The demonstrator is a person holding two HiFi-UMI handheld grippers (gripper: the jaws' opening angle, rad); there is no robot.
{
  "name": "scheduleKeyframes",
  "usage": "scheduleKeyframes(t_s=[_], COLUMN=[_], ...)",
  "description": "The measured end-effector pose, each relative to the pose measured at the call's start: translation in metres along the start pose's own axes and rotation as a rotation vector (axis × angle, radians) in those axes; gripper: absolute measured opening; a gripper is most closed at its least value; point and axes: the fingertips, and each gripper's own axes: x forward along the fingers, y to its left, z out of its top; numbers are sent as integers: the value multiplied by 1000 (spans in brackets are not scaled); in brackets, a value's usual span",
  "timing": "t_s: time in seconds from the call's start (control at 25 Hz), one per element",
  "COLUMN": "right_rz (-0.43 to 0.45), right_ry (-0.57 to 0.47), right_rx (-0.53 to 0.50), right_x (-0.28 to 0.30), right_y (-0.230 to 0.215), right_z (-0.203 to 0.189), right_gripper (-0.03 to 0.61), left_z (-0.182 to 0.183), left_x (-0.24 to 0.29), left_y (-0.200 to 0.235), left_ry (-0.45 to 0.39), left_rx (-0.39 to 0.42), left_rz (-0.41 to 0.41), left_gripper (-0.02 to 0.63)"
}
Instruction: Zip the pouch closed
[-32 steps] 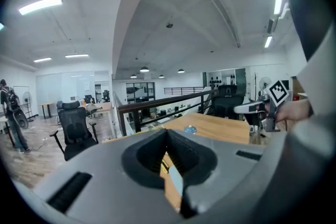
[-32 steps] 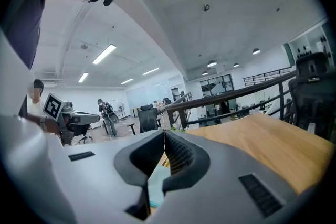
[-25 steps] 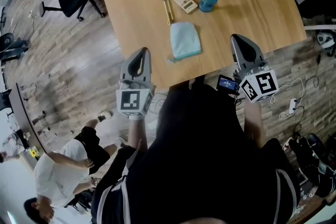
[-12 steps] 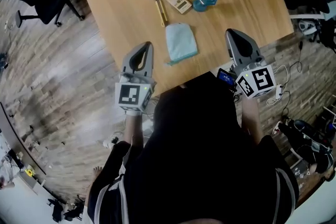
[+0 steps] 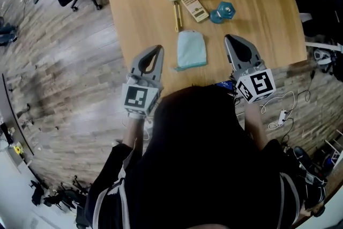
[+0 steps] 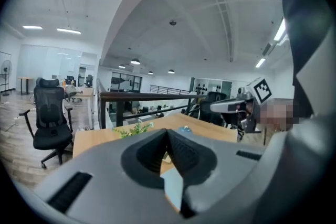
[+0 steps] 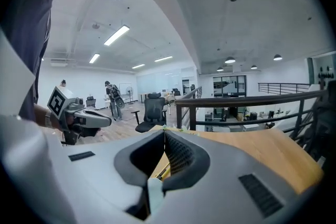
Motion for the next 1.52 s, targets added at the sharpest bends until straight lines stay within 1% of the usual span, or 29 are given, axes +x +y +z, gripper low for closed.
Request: scheduleKeyframes(t_s=[0.16, 0.28, 0.36, 0.44, 0.52, 0.56, 0.6, 0.64, 0.72, 0.76, 0.8, 0.88, 1.0, 1.08, 1.24, 1.52], right_rz=[40, 68, 115, 191, 266, 302, 341, 383, 483, 543, 607, 726, 862, 897, 904, 955], right_ry=[-10, -3, 65, 185, 302, 361, 422, 481, 580, 615, 637, 647, 634, 631, 622, 608], right_rx=[-8, -24, -82, -177, -313, -410, -532, -680, -999, -1122, -1203, -1301, -1465, -1511, -1491, -1518], right_x=[1, 0, 2, 6, 12, 15, 17, 19, 20, 19, 18, 17, 15, 15, 21, 22], right_y=[-3, -5, -3, 5, 14, 18, 22, 25, 28, 31, 35, 44, 49, 49, 52, 61], right_z=[0, -5, -23, -53, -89, -110, -134, -159, -210, -235, -256, -289, -323, -332, -333, -338], right_gripper=[14, 14, 15, 26, 84, 110, 126, 133, 147, 158, 167, 176, 181, 192, 192, 192], left_z=[-2, -5, -6, -7, -10, -11, -12, -12, -10, -10, -11, -14, -16, -16, -19, -19], left_x=[-3, -4, -3, -3, -4, -5, -5, -6, -7, -8, -8, -9, -9, -11, -15, -18], left_y=[-11, -16, -21, -24, -25, -24, -24, -24, -22, -21, -21, -20, -17, -14, -9, -4], left_ry=[22, 31, 33, 34, 41, 48, 55, 57, 49, 45, 45, 49, 56, 55, 63, 64], left_rx=[-28, -25, -32, -41, -39, -30, -17, -7, -12, -22, -30, -36, -32, -34, -45, -49], left_rz=[27, 41, 46, 49, 53, 57, 64, 71, 78, 80, 82, 88, 94, 100, 115, 125], left_gripper=[2, 2, 2, 2, 2, 2, 2, 2, 2, 2, 2, 2, 2, 2, 2, 2])
